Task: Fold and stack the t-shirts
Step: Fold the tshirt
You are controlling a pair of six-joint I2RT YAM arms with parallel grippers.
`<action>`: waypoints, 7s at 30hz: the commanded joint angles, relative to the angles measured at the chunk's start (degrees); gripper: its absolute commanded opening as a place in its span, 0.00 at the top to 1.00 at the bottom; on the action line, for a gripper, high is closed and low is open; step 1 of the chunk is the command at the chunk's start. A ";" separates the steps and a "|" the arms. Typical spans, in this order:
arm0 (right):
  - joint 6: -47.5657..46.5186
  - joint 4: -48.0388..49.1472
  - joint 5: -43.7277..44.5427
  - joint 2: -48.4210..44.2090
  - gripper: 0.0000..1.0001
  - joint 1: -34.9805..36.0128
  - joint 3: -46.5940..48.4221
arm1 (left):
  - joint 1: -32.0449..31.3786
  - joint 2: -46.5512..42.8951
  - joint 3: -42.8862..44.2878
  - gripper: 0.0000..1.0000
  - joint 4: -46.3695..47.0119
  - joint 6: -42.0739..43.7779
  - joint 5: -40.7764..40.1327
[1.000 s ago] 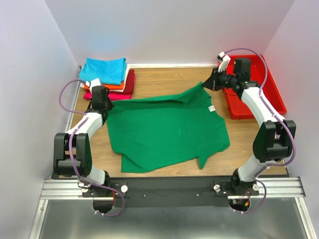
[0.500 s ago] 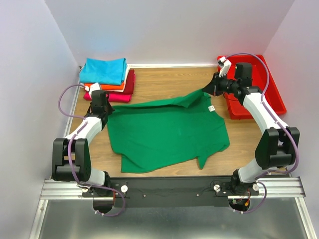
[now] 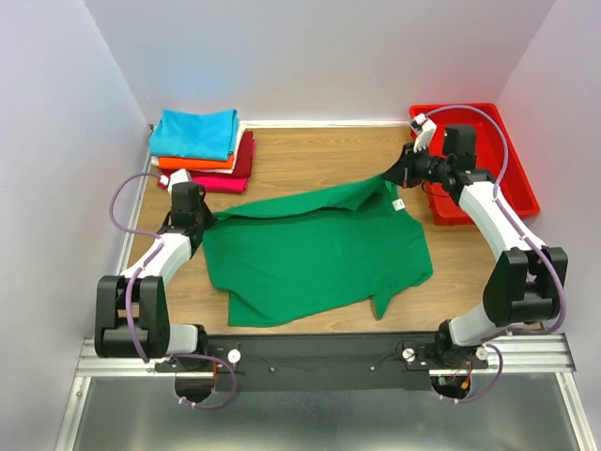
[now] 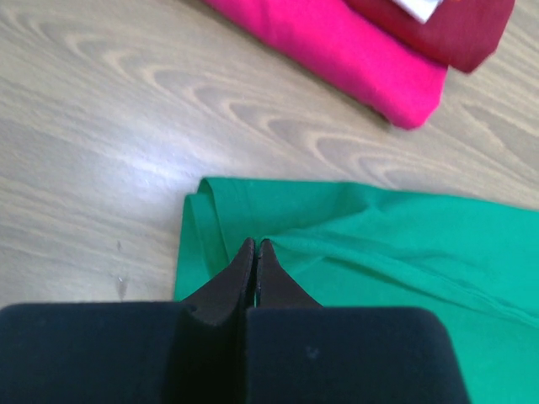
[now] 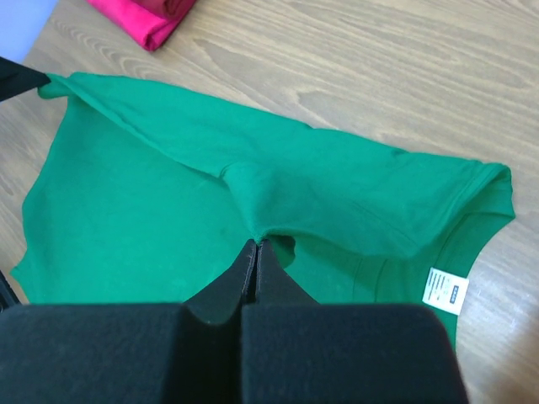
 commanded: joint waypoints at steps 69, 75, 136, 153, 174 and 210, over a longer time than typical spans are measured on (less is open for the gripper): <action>-28.58 -19.55 19.24 3.63 0.54 19.29 -3.45 | 0.29 -23.33 3.38 0.34 -5.63 16.73 7.57; -24.45 -17.79 26.82 14.18 0.54 25.80 1.04 | 0.29 -23.42 3.38 0.34 -5.46 16.73 9.77; -19.70 -23.14 20.52 20.87 0.99 28.27 15.63 | 0.29 -23.77 3.21 0.34 -5.02 16.73 10.91; -23.92 -29.56 15.82 22.19 0.58 28.70 18.79 | 0.29 -23.51 3.12 0.34 -4.93 16.65 11.18; -11.71 -19.98 25.86 32.19 0.61 3.31 26.52 | 0.29 -22.98 3.12 0.34 -4.75 16.73 12.58; -12.14 -19.81 31.21 50.04 0.99 2.69 45.87 | 0.29 -20.43 2.95 0.34 -5.02 15.86 12.93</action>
